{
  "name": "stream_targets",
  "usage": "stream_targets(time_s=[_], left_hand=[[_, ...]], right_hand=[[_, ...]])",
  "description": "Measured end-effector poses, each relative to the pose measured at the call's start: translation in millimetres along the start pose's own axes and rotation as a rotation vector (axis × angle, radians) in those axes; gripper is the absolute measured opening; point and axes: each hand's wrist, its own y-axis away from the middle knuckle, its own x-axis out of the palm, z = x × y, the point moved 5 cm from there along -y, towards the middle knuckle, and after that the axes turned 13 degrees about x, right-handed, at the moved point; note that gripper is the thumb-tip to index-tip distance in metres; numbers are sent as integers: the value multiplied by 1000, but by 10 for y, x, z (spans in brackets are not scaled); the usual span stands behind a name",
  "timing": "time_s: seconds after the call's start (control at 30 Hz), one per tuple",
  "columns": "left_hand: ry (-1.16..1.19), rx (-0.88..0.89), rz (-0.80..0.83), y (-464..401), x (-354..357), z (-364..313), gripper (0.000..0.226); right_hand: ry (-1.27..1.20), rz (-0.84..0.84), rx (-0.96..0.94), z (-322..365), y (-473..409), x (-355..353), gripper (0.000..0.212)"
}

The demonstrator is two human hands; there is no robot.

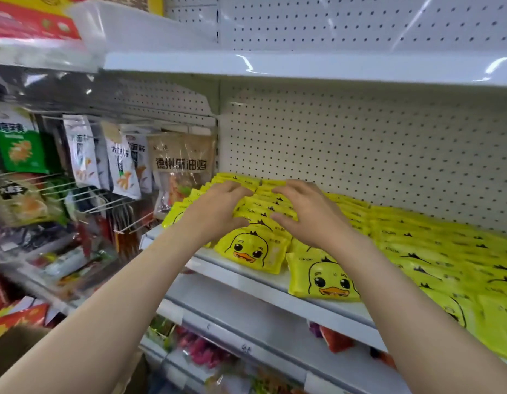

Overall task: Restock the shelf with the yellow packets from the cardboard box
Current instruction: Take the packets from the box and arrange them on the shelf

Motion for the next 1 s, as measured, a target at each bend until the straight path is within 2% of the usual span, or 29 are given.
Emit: stream_targets(time_s=[0.27, 0.47, 0.57, 0.7, 0.77, 0.87, 1.0], left_hand=[[-1, -29, 22, 132, 26, 773, 69], [16, 44, 28, 114, 34, 1289, 70], [25, 103, 92, 99, 91, 1591, 74], [-14, 177, 260, 117, 316, 2023, 89], [-19, 206, 349, 128, 476, 2172, 99], [18, 302, 477, 135, 722, 2214, 118], [-5, 378, 552, 111, 930, 2155, 135]], right_hand=[[28, 73, -17, 456, -445, 411, 55], [80, 64, 64, 740, -659, 644, 56], [89, 79, 147, 885, -751, 828, 57], [133, 106, 239, 1085, -859, 1121, 63], [150, 140, 270, 1184, -859, 1297, 70], [185, 255, 312, 1286, -799, 1598, 93], [261, 323, 336, 1318, -764, 1856, 121]])
